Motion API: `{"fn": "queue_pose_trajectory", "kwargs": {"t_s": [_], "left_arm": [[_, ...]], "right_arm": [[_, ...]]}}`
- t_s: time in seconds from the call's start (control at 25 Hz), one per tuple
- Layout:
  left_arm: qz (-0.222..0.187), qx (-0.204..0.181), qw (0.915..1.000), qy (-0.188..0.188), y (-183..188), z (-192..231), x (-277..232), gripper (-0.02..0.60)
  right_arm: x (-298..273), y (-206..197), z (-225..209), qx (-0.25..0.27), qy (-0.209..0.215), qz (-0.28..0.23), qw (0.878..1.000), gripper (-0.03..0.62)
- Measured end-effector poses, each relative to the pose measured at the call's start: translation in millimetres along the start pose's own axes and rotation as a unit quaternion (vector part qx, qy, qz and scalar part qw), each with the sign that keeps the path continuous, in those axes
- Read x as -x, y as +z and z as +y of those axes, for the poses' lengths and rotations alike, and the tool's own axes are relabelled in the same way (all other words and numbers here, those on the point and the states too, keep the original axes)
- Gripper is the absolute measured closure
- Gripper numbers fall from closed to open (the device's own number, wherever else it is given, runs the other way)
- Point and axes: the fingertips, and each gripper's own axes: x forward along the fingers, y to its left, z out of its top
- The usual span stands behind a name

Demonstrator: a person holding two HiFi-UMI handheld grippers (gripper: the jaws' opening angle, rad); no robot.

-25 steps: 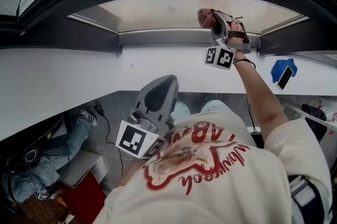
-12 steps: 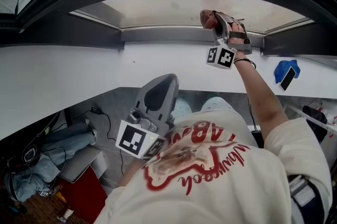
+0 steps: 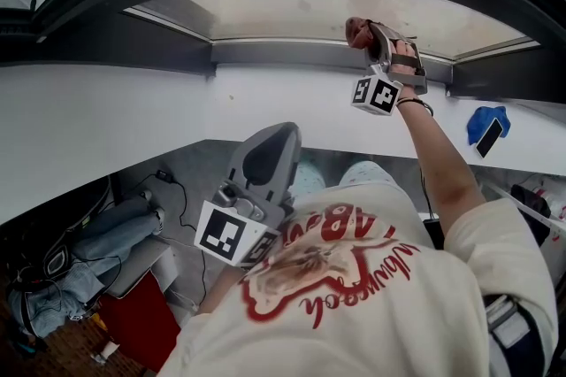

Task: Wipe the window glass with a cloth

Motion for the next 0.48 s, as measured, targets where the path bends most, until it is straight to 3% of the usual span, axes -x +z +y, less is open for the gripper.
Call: {"fn": "queue_pose_trajectory", "kwargs": {"t_s": [0.48], "left_arm": [[0.006, 0.018, 0.9998, 0.009, 1.8, 20.7, 6.3, 0.560]], "right_arm": [[-14.0, 4.3, 17.1, 0.017, 0.021, 0.011, 1.000, 0.515]]}}
